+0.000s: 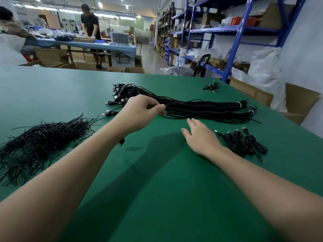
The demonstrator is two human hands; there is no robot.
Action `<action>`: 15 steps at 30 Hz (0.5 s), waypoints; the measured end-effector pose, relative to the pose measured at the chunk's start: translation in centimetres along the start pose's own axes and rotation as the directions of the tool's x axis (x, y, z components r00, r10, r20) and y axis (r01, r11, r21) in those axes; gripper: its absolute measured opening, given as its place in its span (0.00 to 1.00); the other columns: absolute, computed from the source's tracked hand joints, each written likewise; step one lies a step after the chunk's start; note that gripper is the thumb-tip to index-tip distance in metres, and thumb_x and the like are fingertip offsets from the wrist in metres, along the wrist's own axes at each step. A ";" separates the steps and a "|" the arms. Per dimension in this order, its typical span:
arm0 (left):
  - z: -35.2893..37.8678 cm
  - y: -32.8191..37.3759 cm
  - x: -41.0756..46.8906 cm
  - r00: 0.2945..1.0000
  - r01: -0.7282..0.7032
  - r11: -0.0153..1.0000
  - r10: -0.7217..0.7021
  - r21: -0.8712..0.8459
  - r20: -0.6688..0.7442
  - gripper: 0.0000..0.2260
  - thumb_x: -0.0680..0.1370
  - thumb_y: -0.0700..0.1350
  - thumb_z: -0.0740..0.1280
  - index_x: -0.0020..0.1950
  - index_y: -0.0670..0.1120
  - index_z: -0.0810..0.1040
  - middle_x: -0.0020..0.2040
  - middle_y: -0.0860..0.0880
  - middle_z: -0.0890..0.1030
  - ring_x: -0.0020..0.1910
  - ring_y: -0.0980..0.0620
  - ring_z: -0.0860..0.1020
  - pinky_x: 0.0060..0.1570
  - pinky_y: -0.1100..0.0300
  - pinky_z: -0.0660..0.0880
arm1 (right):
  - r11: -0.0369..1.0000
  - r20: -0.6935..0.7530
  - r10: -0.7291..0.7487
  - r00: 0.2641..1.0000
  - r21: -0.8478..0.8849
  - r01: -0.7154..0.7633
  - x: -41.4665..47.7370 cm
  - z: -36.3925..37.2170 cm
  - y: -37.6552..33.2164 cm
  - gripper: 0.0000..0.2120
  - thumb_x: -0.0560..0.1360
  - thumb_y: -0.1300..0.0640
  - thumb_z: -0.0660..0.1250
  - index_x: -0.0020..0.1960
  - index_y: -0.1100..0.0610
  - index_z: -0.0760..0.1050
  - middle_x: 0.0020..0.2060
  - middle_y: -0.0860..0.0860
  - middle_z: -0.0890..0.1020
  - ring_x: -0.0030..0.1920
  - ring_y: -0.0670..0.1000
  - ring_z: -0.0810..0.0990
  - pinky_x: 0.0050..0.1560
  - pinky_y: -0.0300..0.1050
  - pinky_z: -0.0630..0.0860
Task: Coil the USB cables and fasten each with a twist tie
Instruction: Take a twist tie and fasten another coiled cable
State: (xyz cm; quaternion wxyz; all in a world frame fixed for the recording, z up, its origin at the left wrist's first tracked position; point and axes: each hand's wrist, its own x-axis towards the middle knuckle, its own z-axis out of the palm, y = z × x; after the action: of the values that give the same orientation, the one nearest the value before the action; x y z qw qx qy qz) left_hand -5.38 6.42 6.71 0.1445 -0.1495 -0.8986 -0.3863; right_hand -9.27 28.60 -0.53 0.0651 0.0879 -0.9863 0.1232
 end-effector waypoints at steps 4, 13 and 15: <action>-0.6 -0.4 -0.4 0.997 0.012 0.996 -0.018 -0.089 -0.074 0.13 0.83 0.52 0.64 0.45 0.53 0.86 0.21 0.55 0.60 0.20 0.56 0.57 0.21 0.65 0.56 | 0.974 0.074 0.220 0.973 -0.076 -0.215 5.1 -0.4 2.7 0.35 0.83 0.36 0.49 0.83 0.52 0.43 0.82 0.54 0.42 0.81 0.54 0.42 0.79 0.55 0.48; -2.4 -2.7 0.0 0.989 0.075 0.977 -0.099 -0.201 -0.111 0.14 0.83 0.54 0.65 0.43 0.52 0.85 0.24 0.56 0.60 0.25 0.52 0.57 0.23 0.64 0.54 | 0.875 0.241 0.481 0.843 -0.070 -0.479 9.8 0.0 8.5 0.45 0.72 0.21 0.49 0.81 0.40 0.41 0.81 0.52 0.35 0.80 0.56 0.34 0.77 0.65 0.41; -3.7 -2.9 0.3 0.981 0.092 0.963 -0.131 -0.252 -0.145 0.13 0.82 0.55 0.65 0.44 0.53 0.86 0.27 0.53 0.61 0.27 0.50 0.57 0.27 0.62 0.54 | 0.880 0.256 0.470 0.845 -0.063 -0.470 10.4 0.0 8.9 0.45 0.72 0.21 0.50 0.81 0.40 0.42 0.81 0.53 0.36 0.80 0.57 0.34 0.78 0.64 0.41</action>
State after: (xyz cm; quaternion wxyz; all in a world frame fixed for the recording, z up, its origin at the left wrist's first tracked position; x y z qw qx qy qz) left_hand -6.22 1.79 7.34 0.1749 -0.0835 -0.8367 -0.5123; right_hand -21.16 35.49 -1.08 -0.0990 -0.1405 -0.9773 0.1237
